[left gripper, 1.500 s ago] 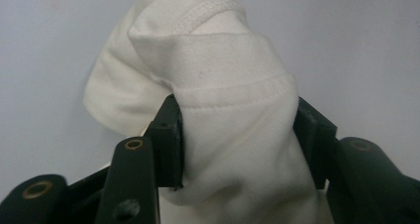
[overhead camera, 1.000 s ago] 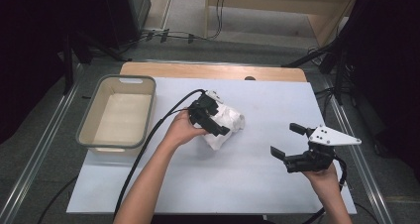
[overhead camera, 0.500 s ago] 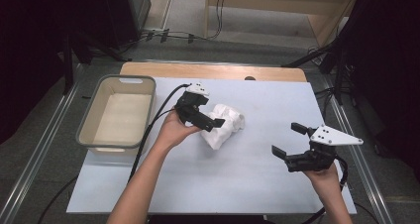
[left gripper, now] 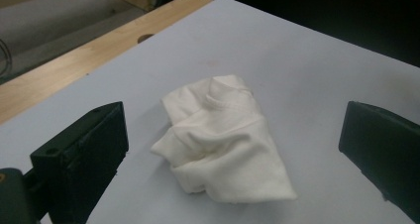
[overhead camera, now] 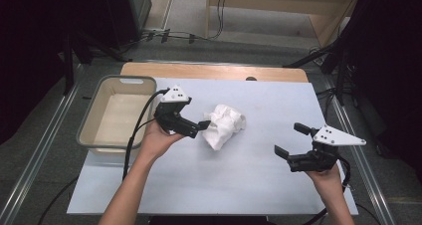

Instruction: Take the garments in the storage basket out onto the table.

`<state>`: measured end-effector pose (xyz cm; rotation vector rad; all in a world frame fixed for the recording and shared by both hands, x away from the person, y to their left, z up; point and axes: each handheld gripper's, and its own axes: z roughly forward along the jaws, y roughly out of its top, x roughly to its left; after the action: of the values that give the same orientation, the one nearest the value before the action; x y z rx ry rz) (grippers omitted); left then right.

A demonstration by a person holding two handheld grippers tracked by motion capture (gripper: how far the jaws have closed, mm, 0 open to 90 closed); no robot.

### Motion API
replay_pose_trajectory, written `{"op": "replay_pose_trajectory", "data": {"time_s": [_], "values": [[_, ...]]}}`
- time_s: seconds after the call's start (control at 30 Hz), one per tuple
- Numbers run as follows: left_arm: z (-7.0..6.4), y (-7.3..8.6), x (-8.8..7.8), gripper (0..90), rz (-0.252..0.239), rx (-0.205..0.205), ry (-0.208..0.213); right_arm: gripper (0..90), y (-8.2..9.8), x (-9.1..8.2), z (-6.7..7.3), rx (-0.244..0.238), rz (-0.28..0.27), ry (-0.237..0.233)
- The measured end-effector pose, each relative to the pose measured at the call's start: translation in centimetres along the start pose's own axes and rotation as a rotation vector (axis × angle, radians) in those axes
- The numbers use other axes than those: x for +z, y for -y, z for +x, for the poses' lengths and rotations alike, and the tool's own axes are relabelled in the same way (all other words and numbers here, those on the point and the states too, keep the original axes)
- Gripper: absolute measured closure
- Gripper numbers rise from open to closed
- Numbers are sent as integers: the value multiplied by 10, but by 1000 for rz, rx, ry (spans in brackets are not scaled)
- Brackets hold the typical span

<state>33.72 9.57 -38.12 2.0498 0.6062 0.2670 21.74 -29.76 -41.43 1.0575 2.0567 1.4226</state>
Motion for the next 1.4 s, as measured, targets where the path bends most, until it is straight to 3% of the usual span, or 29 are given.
{"op": "replay_pose_trajectory", "data": {"time_s": [0.17,0.73,1.33,1.4], "values": [[2,12,-16,0,-32,-16,-51,0,1,0,-1,0,0,2],[9,36,-48,0,-60,-69,-122,0,4,-1,-4,4,9,28],[3,54,-70,0,-124,-86,-120,0,5,-1,-4,2,8,39],[2,56,-69,0,-114,-83,-118,0,5,-2,-4,1,8,36]]}}
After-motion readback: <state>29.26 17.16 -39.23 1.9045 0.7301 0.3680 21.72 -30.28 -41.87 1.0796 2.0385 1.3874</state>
